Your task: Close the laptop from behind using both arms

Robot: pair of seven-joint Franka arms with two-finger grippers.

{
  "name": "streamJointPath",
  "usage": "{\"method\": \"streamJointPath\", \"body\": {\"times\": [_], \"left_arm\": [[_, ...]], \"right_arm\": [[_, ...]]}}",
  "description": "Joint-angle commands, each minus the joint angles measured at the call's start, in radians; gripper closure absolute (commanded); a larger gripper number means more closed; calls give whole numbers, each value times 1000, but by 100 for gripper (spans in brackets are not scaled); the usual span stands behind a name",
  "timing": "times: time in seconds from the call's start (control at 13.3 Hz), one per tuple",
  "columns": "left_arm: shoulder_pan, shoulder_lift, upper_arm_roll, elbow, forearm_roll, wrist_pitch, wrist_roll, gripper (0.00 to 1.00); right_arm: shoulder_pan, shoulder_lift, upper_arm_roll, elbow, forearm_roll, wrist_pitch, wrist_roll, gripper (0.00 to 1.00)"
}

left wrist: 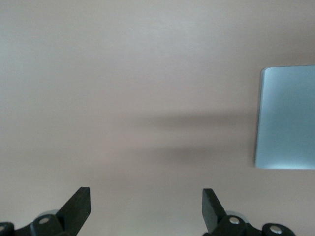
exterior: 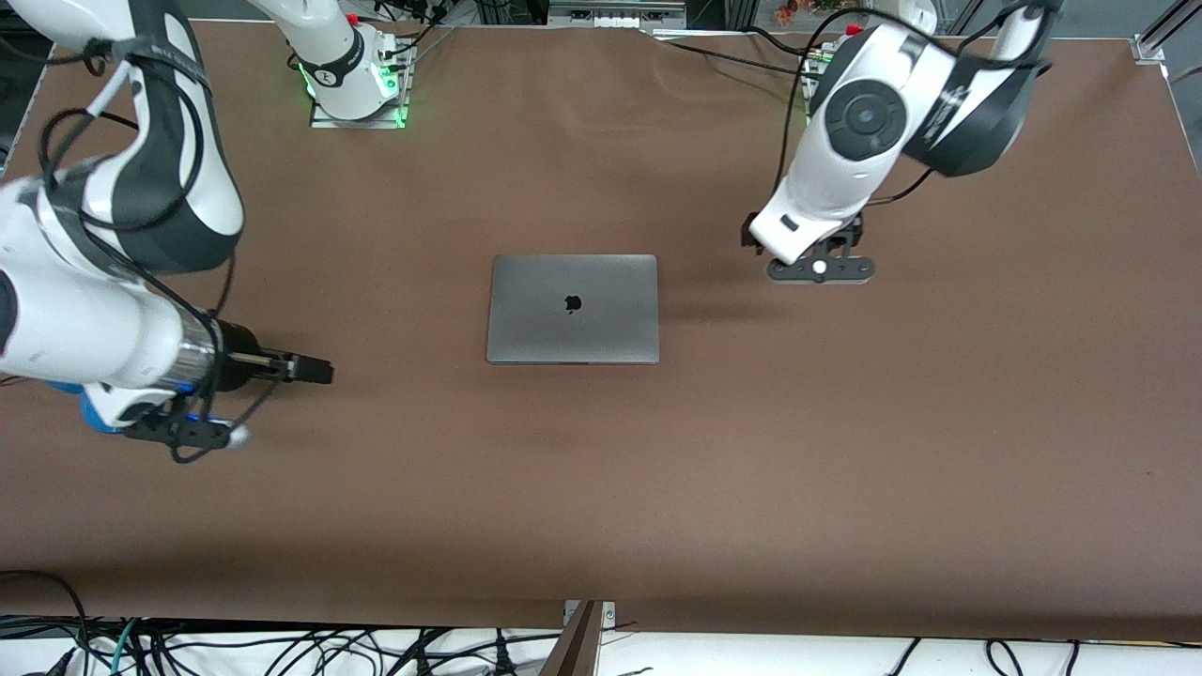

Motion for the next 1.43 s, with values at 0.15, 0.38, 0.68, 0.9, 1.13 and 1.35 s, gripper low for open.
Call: {"method": "streamJointPath", "body": {"times": [0.15,0.38,0.68,0.9,1.13,1.35], "left_arm": [[163,-148,1,-39,-86,-58,284,0],[156,-191,93,-30,-107,-112,389,0],[77,-211,279,10,-112,-138,478,0],[24,-199,328,98,-81,-187,467,0],[19,-150,330,194,-80,-227,464,0],[-19,-108,353,235,-14,-260,464,0]], "right_arm": [[-35,-100,18,-26,-69,-14,-59,0],[-81,-140,20,-31,-71,-14,-100,0],[-125,-216,20,-83,-71,-14,-123,0],[-164,-256,39,-103,-74,-19,-207,0],[-164,-293,39,-155,-74,-74,-213,0],[-164,-339,41,-209,-69,-74,-215,0]]}}
